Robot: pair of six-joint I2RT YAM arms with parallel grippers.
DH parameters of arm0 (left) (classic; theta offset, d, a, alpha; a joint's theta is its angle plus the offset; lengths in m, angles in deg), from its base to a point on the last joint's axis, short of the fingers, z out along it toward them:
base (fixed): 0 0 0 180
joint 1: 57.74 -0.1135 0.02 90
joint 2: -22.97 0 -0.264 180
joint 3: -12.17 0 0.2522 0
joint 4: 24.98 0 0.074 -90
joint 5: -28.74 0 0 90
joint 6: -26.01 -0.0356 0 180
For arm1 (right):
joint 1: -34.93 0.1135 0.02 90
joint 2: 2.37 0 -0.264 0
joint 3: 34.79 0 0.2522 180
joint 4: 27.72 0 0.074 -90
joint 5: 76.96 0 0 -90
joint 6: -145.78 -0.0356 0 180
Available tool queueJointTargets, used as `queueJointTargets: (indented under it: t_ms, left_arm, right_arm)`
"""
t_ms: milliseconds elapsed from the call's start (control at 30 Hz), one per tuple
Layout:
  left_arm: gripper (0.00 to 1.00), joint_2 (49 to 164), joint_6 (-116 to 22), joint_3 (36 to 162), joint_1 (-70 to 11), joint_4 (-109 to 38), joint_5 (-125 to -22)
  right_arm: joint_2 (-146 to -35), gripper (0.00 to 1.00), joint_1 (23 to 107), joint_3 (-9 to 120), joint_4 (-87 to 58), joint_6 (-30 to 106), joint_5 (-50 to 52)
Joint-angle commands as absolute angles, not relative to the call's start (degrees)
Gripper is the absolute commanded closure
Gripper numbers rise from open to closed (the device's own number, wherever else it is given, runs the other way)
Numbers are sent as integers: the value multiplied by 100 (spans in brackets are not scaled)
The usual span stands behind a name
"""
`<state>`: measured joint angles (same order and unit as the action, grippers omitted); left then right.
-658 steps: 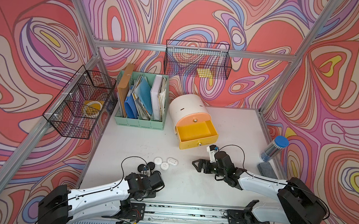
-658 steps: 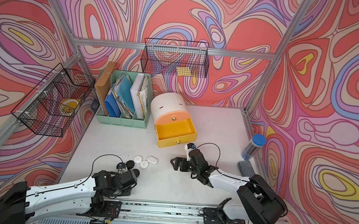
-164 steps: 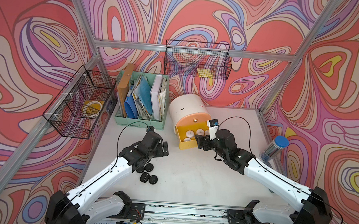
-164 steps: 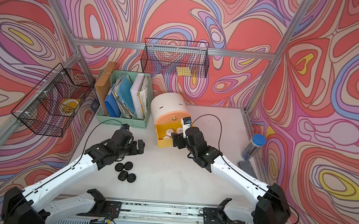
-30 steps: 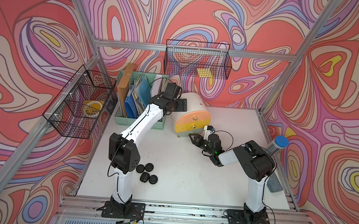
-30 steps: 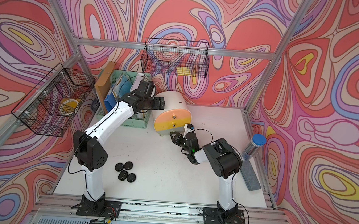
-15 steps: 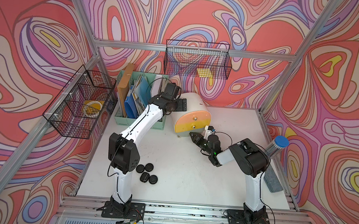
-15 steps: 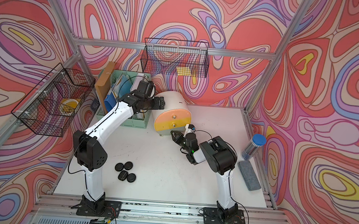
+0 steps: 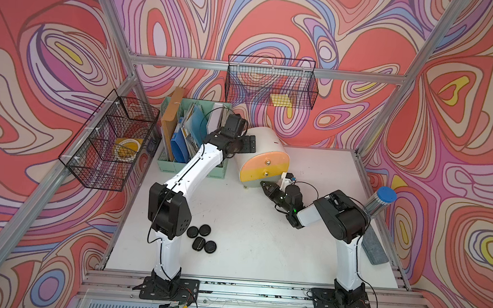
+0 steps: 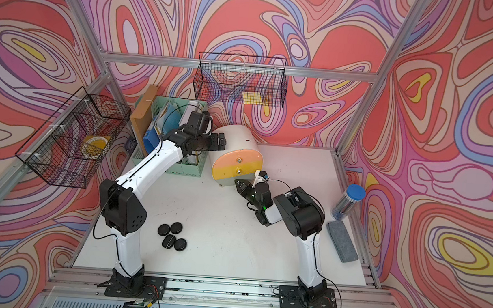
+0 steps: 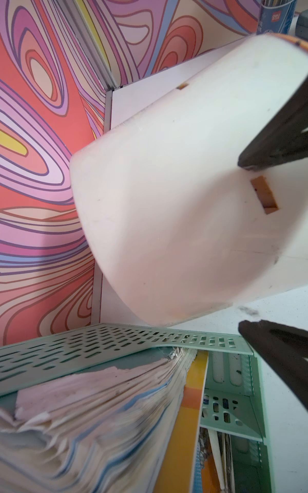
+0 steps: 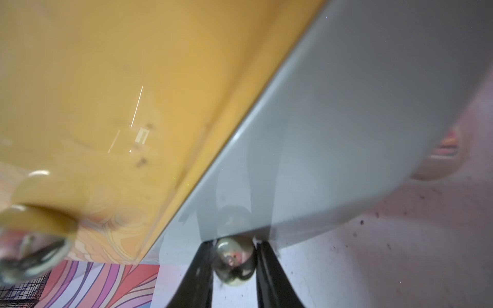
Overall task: Put the bluetooth earphones in the drawer according to color
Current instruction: Open the drawer in the storage box.
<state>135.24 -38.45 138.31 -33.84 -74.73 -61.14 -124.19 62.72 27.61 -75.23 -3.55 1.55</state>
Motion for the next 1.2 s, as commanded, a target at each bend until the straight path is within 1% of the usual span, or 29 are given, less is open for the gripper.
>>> queueJointTargets:
  t_ms: [0,67,167,467,600,767,933,1167]
  left_arm:
    - [7,13626,-3904,13573,-3385,-8082,-6184]
    - [7,13629,-3904,13565,-3390,-8084,-6171]
    - [7,13639,-3901,13553,-3385,-8071,-6178]
    - [7,13670,-3884,13558,-3398,-8071,-6140]
    - [7,13695,-3846,13547,-3399,-8075,-6126]
    - [7,13722,-3818,13523,-3399,-8067,-6133]
    - [7,13706,-3800,13477,-3401,-8048,-6125]
    - [7,13754,-3806,13468,-3408,-8071,-6051]
  right_arm:
    - [-12517,79,6239,2865,-7916,-432,307]
    - [-12484,84,6235,2839,-7900,-423,337]
    - [-12425,87,6235,2756,-7894,-417,378]
    - [-12230,91,6244,2271,-8140,-425,349]
    - [-12249,92,6248,1901,-8638,-575,311]
    - [-12179,95,6261,1554,-8754,-637,293]
    - [-11836,100,6261,1304,-8309,-529,358]
    - [-11255,100,6314,1032,-7587,-380,435]
